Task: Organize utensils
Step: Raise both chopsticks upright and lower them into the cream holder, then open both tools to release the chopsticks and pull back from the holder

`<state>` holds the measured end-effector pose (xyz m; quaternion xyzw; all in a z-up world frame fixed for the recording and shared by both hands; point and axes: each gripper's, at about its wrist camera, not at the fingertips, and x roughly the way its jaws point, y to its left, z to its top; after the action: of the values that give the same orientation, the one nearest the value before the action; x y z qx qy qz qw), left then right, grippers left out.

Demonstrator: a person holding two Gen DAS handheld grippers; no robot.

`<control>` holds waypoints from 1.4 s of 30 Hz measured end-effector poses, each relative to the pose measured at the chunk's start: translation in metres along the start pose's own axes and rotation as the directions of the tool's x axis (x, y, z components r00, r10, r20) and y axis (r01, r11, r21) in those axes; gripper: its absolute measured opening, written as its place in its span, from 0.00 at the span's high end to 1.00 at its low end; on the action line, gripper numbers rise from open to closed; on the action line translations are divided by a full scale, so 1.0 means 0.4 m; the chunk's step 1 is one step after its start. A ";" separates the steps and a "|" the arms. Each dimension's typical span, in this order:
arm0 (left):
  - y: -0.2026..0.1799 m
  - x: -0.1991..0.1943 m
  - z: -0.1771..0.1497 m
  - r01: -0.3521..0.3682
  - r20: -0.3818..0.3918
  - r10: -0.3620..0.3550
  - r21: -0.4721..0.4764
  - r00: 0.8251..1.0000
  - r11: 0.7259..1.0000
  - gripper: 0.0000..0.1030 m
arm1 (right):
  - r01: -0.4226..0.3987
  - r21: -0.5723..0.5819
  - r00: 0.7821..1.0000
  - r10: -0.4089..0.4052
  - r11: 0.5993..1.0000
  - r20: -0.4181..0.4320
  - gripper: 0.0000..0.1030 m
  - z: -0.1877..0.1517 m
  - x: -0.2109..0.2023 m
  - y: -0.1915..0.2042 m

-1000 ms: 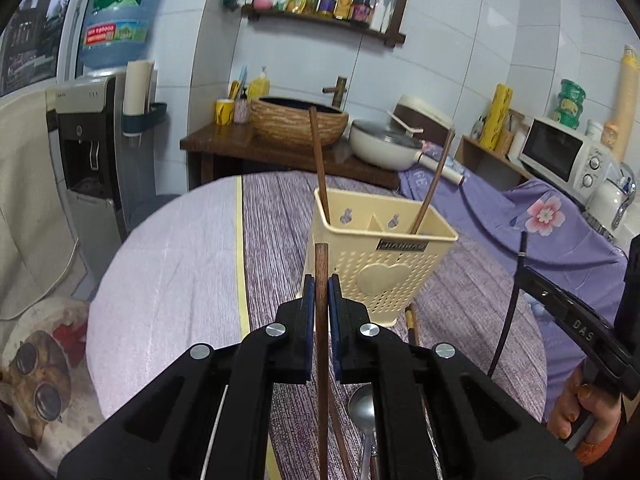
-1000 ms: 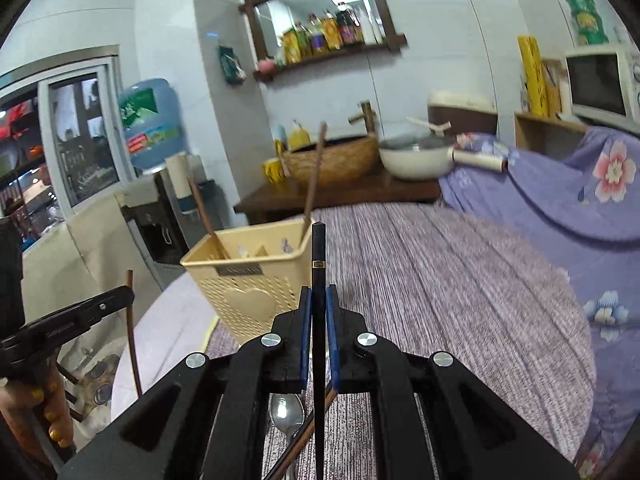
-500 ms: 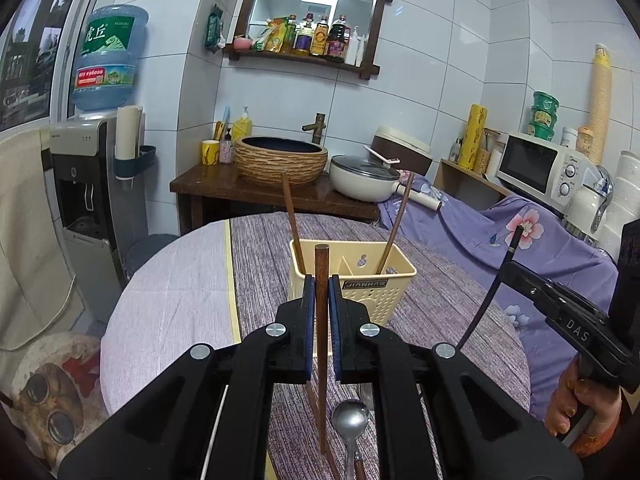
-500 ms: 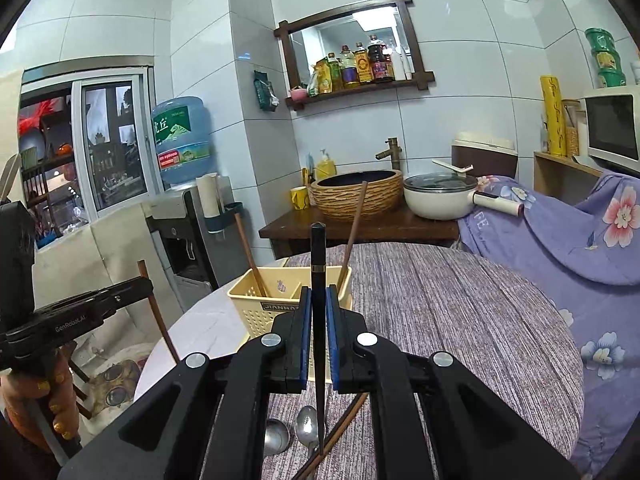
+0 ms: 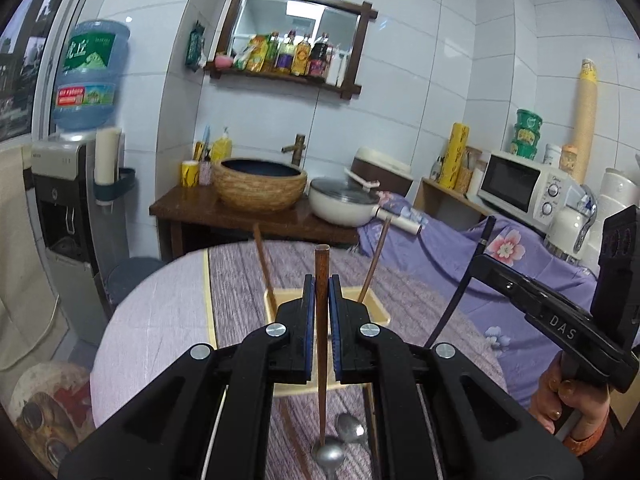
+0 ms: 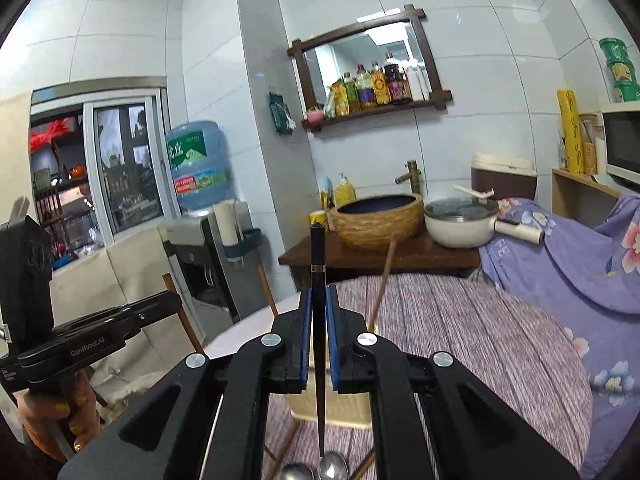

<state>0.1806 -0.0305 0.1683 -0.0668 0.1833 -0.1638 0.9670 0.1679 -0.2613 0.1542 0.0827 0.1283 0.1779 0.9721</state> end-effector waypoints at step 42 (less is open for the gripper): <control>0.053 0.295 -0.044 -0.132 -0.036 0.132 -0.021 0.991 0.991 0.92 | 0.139 0.059 0.990 -0.137 0.988 -0.036 0.52 -0.059 0.246 -0.050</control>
<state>0.2840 -0.0523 0.1087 -0.0629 0.2058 -0.0984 0.9716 0.2568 -0.2408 0.1061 0.1004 0.1546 0.1073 0.9770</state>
